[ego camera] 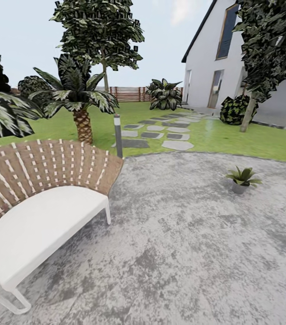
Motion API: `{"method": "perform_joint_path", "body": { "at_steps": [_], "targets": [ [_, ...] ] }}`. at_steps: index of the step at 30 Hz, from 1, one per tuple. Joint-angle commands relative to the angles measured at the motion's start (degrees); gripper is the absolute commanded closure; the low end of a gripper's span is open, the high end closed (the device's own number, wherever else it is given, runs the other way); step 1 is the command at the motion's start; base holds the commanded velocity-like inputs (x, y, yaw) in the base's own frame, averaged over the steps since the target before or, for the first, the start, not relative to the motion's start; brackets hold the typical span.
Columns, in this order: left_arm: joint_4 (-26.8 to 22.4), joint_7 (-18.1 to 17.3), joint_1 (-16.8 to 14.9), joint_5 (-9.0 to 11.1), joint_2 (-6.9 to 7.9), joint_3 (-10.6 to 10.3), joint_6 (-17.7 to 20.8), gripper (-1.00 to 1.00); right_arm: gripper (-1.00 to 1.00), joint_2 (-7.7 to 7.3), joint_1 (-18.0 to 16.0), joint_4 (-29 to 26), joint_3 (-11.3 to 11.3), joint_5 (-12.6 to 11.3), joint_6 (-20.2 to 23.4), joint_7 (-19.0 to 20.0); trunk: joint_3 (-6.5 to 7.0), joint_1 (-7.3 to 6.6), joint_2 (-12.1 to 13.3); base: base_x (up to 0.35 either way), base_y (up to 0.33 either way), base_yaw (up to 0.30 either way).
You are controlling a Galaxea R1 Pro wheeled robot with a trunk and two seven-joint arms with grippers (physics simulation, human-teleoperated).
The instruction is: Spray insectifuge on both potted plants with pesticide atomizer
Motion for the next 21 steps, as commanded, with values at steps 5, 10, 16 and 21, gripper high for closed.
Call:
{"method": "perform_joint_path", "body": {
  "at_steps": [5,10,16,21],
  "targets": [
    [0.02,-0.05,0.0,0.37,0.01,-0.03,-0.16,-1.0,-1.0,-0.01,-0.04,0.08,0.01,0.06,-0.18,0.03,-0.05,0.02,-0.02,0.338,0.0,-0.264],
    [0.02,-0.05,0.0,0.38,0.01,-0.03,-0.16,-1.0,-1.0,-0.01,-0.04,0.09,0.01,0.06,-0.18,0.03,-0.05,0.02,-0.02,0.338,0.0,-0.264],
    [0.02,-0.05,0.0,0.38,0.01,-0.03,-0.16,-1.0,-1.0,-0.01,-0.04,0.08,0.01,0.06,-0.18,0.03,-0.05,0.02,-0.02,0.338,0.0,-0.252],
    [0.02,-0.05,-0.03,0.38,0.01,-0.03,-0.16,-1.0,-1.0,-0.01,-0.04,0.08,0.01,0.06,-0.18,0.03,-0.05,0.02,-0.02,0.338,0.0,-0.044]
  ]
}}
